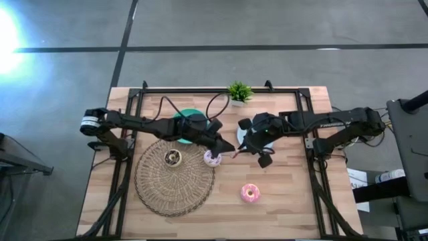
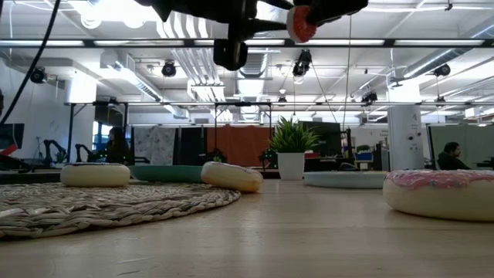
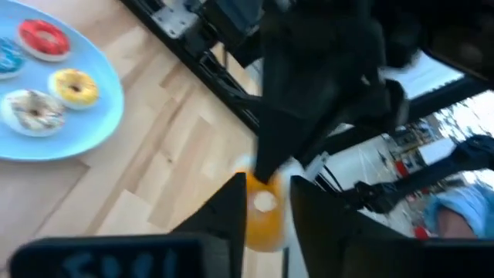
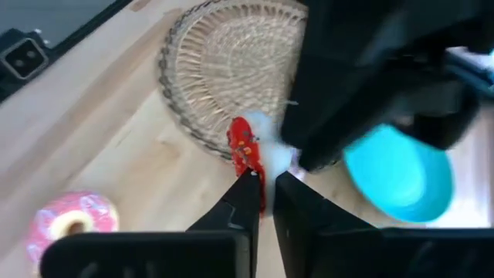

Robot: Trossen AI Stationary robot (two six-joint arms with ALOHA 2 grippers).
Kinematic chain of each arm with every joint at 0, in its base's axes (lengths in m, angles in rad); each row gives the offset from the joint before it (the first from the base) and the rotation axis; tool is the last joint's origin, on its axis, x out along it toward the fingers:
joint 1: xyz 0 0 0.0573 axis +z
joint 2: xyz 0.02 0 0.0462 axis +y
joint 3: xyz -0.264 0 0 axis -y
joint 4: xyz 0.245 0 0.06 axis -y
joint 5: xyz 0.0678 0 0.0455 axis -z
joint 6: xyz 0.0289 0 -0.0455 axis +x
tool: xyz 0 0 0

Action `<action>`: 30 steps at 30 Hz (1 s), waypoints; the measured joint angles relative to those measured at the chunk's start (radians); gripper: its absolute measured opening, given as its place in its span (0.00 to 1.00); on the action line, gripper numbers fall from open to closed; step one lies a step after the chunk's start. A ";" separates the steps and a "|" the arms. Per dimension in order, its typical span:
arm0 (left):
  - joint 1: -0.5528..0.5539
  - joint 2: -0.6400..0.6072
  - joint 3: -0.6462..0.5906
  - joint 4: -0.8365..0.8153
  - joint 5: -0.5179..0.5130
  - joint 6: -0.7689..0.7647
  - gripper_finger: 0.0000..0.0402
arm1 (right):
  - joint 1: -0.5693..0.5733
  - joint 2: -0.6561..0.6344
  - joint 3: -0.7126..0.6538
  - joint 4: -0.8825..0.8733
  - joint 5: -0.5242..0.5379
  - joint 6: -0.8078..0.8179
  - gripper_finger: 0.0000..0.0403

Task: Pick & Place donuts
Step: Put the small red donut into the blue plate

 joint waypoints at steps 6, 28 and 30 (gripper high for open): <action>-0.002 -0.002 0.000 -0.037 -0.049 0.009 0.33 | -0.018 0.000 -0.009 -0.051 -0.002 0.108 0.03; -0.154 -0.056 0.000 -0.178 -0.471 0.055 0.35 | -0.483 0.313 -0.152 -0.062 -0.049 0.436 0.03; -0.156 -0.056 0.000 -0.178 -0.471 0.045 0.35 | -0.484 0.364 -0.125 -0.101 -0.048 0.433 0.03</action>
